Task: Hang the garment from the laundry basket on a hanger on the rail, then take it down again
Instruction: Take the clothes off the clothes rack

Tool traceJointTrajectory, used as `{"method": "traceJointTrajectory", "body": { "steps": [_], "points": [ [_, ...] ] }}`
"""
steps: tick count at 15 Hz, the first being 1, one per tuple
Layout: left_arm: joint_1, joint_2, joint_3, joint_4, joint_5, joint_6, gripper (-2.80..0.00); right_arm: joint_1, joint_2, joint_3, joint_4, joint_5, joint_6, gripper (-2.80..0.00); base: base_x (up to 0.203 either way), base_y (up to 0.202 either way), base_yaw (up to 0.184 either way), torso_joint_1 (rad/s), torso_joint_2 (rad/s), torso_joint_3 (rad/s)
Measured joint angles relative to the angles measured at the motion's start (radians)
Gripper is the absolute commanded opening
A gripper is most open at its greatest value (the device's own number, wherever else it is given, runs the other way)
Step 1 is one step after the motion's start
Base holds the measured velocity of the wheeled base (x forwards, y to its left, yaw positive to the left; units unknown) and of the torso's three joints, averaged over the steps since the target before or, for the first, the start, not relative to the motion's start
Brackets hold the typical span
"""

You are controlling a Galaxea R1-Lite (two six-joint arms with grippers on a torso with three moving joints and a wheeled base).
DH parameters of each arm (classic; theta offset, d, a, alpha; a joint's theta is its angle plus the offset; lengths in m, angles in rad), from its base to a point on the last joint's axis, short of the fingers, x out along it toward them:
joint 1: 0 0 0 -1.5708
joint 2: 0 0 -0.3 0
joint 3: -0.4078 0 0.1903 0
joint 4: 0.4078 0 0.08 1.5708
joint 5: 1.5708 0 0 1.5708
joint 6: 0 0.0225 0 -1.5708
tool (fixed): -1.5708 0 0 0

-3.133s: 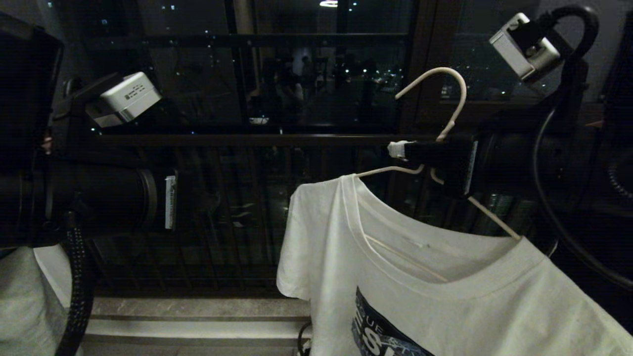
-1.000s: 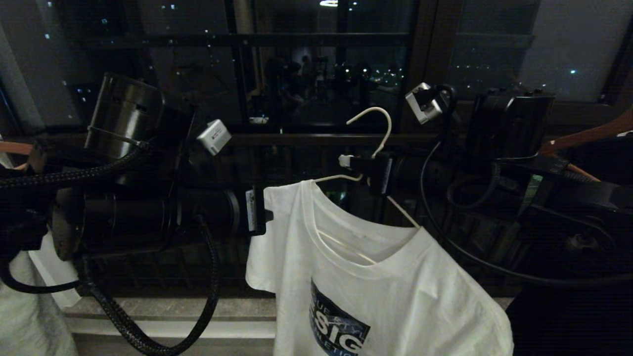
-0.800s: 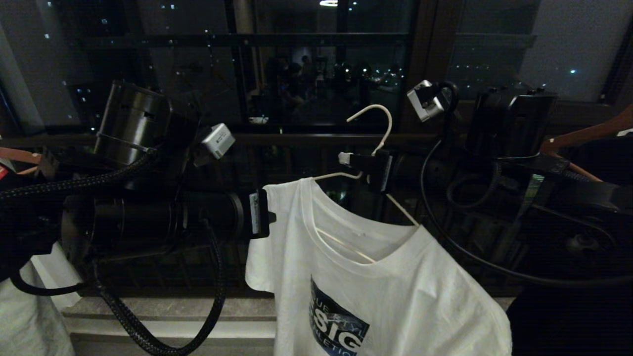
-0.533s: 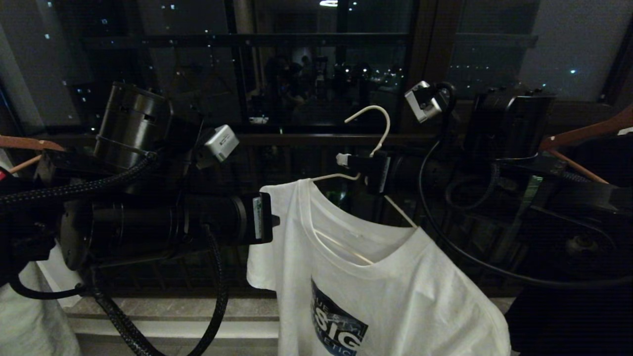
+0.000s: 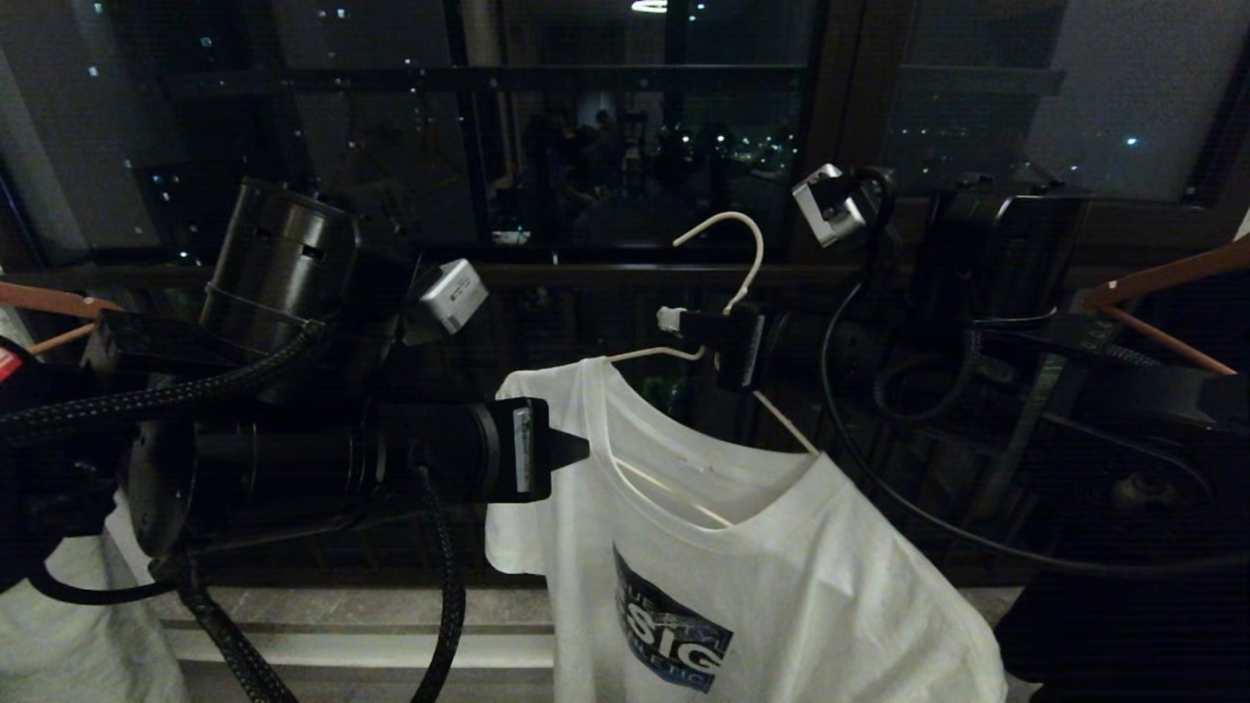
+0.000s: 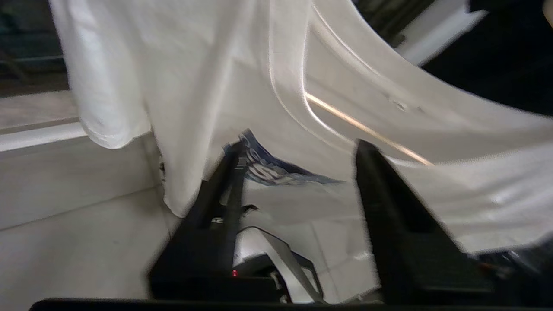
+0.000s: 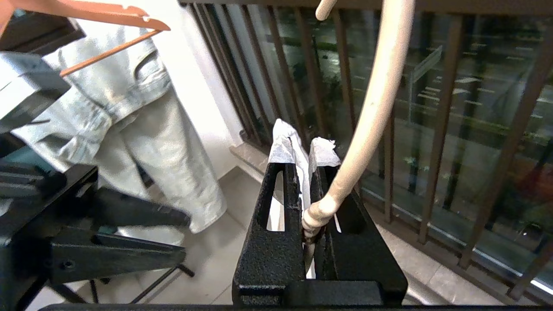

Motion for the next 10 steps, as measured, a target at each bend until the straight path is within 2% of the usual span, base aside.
{"method": "traceJointTrajectory", "body": {
  "steps": [3,4,10],
  "points": [
    [-0.006,0.026,-0.004,-0.031,0.130,0.007,0.00,0.032,-0.003,0.014,-0.019,-0.007,0.000,-2.80,0.000,0.000,0.000,0.000,0.00,0.000],
    [-0.012,0.038,-0.002,-0.057,0.155,0.008,0.00,0.047,-0.004,0.020,-0.025,-0.018,0.000,-2.80,0.000,0.000,0.000,0.000,0.00,0.000],
    [-0.019,0.087,0.004,-0.065,0.194,0.009,0.00,0.099,-0.016,0.038,-0.032,-0.049,-0.004,-2.80,0.000,0.000,0.000,0.000,0.00,0.000]
  ]
}}
